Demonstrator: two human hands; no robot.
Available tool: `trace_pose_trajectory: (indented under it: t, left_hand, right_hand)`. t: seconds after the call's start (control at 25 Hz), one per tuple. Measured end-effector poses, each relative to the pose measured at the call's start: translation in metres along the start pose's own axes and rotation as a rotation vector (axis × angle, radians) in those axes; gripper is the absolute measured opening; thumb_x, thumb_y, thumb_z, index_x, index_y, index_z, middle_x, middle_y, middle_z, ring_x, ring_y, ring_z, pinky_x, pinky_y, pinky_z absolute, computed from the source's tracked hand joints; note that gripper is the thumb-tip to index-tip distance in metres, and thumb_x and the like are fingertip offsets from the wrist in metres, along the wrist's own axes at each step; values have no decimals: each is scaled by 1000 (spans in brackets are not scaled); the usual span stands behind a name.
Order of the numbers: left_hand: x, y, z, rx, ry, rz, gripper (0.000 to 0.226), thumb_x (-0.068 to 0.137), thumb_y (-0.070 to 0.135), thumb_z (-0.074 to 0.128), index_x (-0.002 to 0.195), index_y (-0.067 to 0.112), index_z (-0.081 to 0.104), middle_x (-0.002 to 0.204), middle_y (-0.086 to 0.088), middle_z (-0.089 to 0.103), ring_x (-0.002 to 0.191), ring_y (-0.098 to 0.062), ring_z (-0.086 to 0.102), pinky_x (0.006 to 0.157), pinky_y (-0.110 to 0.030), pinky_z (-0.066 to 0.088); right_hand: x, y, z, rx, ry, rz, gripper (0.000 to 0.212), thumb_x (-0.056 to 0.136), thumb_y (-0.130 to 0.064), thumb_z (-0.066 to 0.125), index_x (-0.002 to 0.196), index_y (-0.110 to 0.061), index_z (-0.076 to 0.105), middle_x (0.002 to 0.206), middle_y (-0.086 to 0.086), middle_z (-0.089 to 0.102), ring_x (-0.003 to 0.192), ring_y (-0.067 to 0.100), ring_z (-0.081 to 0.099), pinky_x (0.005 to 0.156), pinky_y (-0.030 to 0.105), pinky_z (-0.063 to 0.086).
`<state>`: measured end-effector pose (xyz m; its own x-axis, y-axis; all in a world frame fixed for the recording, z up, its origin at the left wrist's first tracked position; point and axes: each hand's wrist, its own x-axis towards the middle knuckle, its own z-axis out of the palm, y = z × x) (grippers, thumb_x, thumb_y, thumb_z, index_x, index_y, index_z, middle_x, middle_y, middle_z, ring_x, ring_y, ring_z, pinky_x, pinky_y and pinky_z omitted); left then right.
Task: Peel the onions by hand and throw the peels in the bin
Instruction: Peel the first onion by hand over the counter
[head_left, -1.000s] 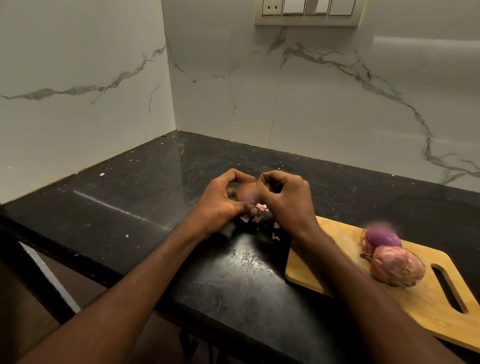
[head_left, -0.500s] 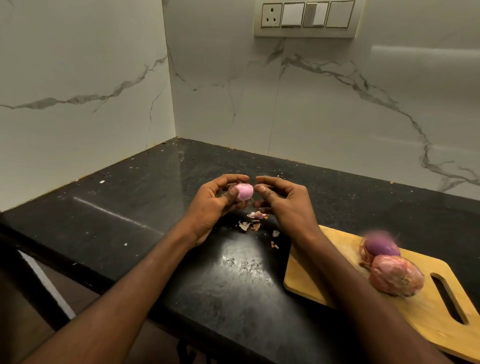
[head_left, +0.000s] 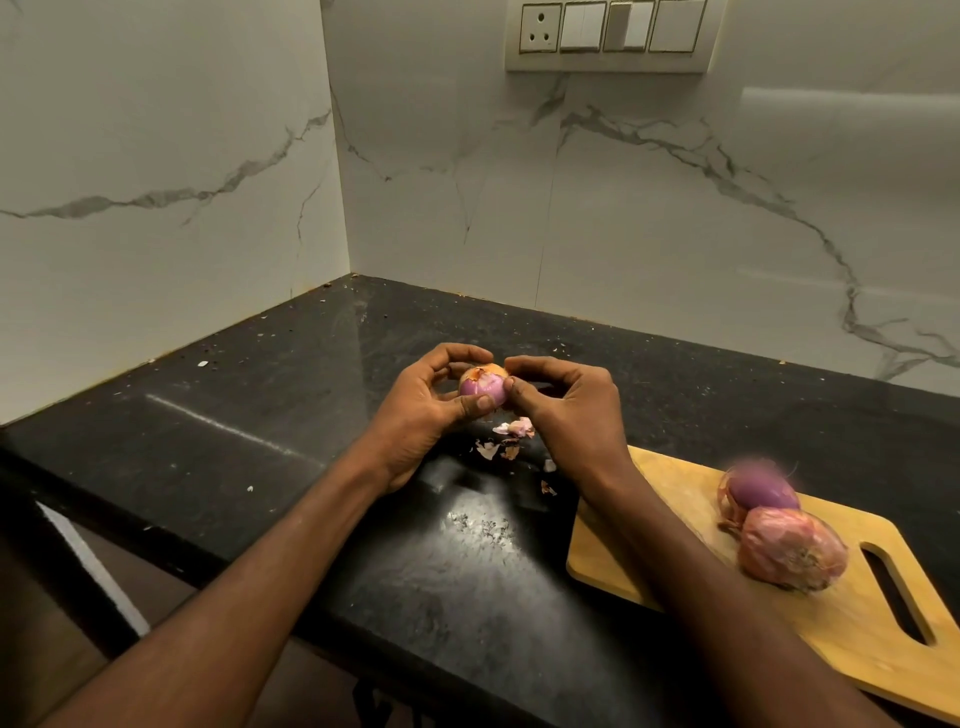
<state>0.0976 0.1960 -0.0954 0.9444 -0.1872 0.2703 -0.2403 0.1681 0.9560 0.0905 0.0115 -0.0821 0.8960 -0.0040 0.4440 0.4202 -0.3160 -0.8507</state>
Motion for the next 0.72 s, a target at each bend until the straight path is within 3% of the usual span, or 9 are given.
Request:
trace_pose_trajectory:
  t: [0.12, 0.4, 0.72]
  left_hand:
    - [-1, 0, 1, 7, -20, 2, 51, 78, 2, 82, 126, 10, 66, 132, -14, 65, 113, -31, 72, 96, -44, 60]
    - [-1, 0, 2, 53, -8, 9, 50, 81, -11, 77, 125, 9, 65, 131, -11, 65, 112, -30, 72, 88, -33, 60]
    - [-4, 0, 7, 60, -39, -9, 52, 78, -17, 77, 122, 8, 64, 113, -4, 75, 101, -32, 76, 85, -38, 63]
  right_hand:
    - [-5, -1, 3, -125, 30, -112, 32, 86, -19, 84, 117, -15, 77, 107, -4, 78, 90, 2, 73, 80, 21, 61]
    - [-3, 0, 3, -216, 35, -163, 29, 88, -17, 82, 116, -15, 77, 109, -3, 77, 90, 2, 72, 80, 25, 63]
    - [-4, 0, 1, -422, -11, -266, 23, 83, -18, 85, 102, -13, 73, 101, 1, 73, 82, 11, 69, 73, 31, 61]
